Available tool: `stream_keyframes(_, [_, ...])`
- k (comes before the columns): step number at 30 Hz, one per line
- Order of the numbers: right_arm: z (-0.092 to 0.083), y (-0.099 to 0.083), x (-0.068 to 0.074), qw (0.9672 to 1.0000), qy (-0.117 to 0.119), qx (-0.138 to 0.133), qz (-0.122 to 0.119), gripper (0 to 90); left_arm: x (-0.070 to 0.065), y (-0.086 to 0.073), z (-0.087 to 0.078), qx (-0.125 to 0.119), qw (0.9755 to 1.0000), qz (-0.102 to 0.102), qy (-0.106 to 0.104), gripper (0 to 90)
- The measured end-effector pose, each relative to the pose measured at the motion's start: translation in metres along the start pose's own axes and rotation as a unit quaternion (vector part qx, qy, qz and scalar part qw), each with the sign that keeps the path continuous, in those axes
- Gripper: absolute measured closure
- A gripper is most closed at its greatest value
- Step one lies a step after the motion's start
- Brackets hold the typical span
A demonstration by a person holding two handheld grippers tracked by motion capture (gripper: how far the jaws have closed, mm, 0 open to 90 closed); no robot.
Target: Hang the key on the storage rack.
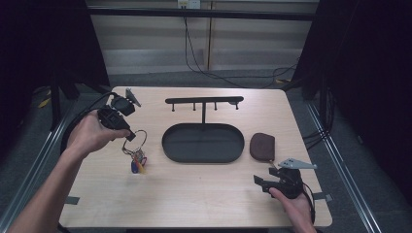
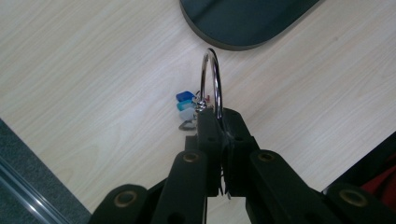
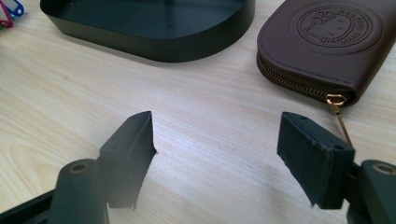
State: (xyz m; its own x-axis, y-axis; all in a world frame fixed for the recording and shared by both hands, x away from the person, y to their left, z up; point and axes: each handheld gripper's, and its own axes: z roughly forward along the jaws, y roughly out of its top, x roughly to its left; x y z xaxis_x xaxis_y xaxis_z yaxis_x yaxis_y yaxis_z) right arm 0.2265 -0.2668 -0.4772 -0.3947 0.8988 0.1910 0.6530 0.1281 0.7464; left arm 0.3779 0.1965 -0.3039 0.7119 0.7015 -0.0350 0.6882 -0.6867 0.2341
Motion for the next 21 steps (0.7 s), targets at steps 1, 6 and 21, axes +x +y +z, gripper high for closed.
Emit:
stream_keyframes(1, [0.0, 0.0, 0.0, 1.0, 0.0, 0.0, 0.0, 27.2, 0.0, 0.001, -0.001, 0.0, 1.0, 0.0, 0.005, 88.1])
stream_keyframes(6, [0.001, 0.0, 0.0, 1.0, -0.001, 0.003, 0.004, 27.2, 0.002, 0.003, -0.007, -0.001, 1.0, -0.006, 0.007, 88.1])
stream_keyframes(21, [0.001, 0.0, 0.0, 1.0, -0.001, 0.005, 0.004, 27.2, -0.001, 0.014, -0.025, -0.033, 0.9993, -0.008, -0.016, 88.1])
